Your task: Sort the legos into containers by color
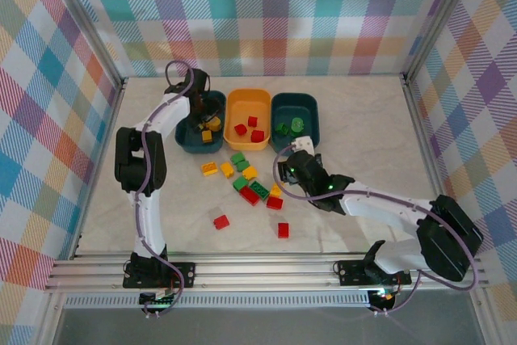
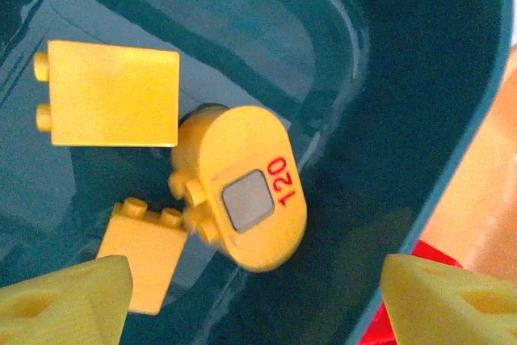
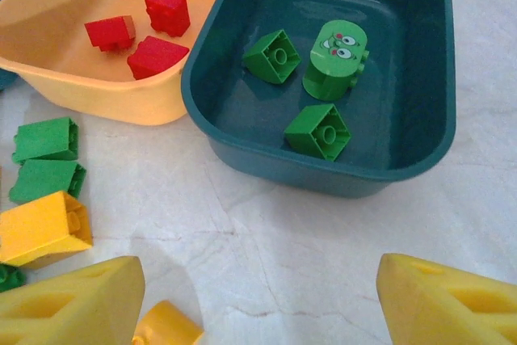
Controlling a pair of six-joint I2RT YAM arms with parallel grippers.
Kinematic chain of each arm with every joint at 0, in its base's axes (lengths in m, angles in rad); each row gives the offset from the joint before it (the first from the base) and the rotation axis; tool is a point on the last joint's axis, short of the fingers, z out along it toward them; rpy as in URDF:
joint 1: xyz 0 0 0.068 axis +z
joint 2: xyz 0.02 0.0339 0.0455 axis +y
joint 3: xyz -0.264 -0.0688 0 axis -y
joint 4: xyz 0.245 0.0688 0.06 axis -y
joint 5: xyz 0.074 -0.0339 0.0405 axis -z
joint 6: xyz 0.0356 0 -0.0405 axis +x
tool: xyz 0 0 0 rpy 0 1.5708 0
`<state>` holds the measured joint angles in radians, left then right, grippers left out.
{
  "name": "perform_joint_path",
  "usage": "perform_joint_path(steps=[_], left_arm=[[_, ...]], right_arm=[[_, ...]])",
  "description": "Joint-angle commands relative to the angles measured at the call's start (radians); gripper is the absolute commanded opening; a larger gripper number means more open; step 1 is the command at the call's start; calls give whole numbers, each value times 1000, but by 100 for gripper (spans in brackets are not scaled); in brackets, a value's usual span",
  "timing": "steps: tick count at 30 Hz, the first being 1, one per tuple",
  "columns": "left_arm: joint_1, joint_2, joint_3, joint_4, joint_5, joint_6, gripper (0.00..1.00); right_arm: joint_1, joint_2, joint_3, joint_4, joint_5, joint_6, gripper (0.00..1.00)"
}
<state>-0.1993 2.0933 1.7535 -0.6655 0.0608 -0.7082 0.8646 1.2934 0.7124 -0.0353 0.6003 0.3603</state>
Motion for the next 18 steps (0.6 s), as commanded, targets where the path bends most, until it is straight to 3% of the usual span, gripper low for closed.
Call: perform_joint_path(steps=[1, 6, 12, 18], left_arm=[[7, -159, -51, 22, 19, 9, 85], [-7, -469, -427, 242, 50, -43, 90], [-22, -806, -955, 435, 53, -113, 93], [-34, -1047, -1237, 429, 73, -138, 93]], right_arm=[[25, -78, 37, -148, -19, 83, 76], [115, -119, 30, -323, -64, 267, 76], [280, 9, 65, -514, -92, 531, 76], [352, 148, 106, -559, -190, 661, 75]])
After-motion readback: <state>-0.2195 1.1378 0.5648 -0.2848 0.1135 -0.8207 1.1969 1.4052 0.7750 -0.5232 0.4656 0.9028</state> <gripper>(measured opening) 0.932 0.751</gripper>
